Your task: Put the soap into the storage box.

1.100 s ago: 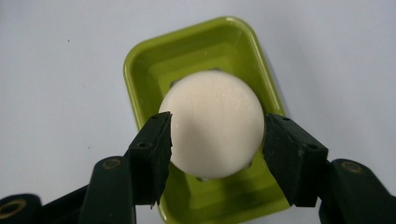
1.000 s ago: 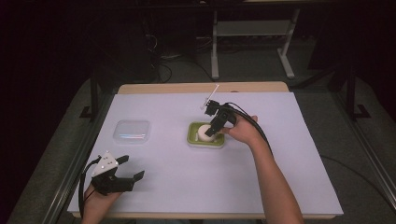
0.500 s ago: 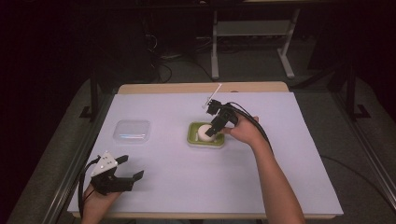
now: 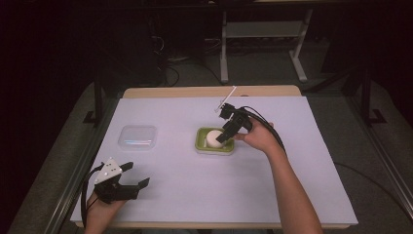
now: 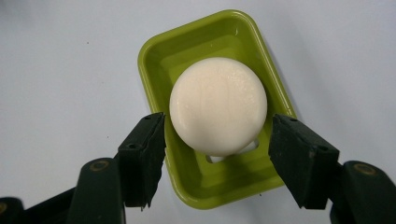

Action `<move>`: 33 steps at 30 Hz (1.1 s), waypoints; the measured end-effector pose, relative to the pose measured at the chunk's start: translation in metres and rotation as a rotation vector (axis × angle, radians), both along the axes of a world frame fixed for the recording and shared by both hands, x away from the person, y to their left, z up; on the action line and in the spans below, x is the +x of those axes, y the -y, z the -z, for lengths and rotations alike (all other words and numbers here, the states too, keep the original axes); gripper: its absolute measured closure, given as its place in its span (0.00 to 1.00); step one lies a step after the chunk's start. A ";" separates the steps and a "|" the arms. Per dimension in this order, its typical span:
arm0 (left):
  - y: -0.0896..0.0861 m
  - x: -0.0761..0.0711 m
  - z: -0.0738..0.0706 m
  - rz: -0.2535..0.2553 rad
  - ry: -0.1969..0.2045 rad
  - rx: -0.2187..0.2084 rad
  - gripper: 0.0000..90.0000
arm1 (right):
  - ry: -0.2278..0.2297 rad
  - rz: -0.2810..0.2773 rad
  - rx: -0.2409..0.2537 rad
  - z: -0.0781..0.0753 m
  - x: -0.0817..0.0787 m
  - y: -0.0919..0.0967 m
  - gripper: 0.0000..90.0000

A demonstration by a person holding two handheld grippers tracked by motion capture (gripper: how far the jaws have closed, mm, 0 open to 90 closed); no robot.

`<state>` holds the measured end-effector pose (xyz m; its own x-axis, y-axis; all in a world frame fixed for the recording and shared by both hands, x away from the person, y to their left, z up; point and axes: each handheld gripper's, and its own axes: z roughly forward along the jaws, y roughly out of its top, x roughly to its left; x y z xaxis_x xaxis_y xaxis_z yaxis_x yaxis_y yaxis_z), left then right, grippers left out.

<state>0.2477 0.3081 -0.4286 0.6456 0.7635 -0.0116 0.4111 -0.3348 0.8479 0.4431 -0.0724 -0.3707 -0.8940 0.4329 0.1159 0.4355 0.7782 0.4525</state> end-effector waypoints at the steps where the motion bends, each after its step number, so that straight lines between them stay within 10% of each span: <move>1: 0.000 0.000 0.000 0.001 -0.001 0.003 0.17 | 0.002 0.000 0.002 -0.001 0.000 0.001 0.39; 33: -0.001 0.001 0.001 0.006 -0.003 0.017 0.17 | -0.013 0.053 0.077 0.000 -0.018 0.037 0.36</move>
<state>0.2485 0.3091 -0.4297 0.6502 0.7598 -0.0007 0.4114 -0.3512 0.8411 0.4246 -0.1091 -0.3707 -0.8683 0.4689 0.1619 0.4813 0.7172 0.5040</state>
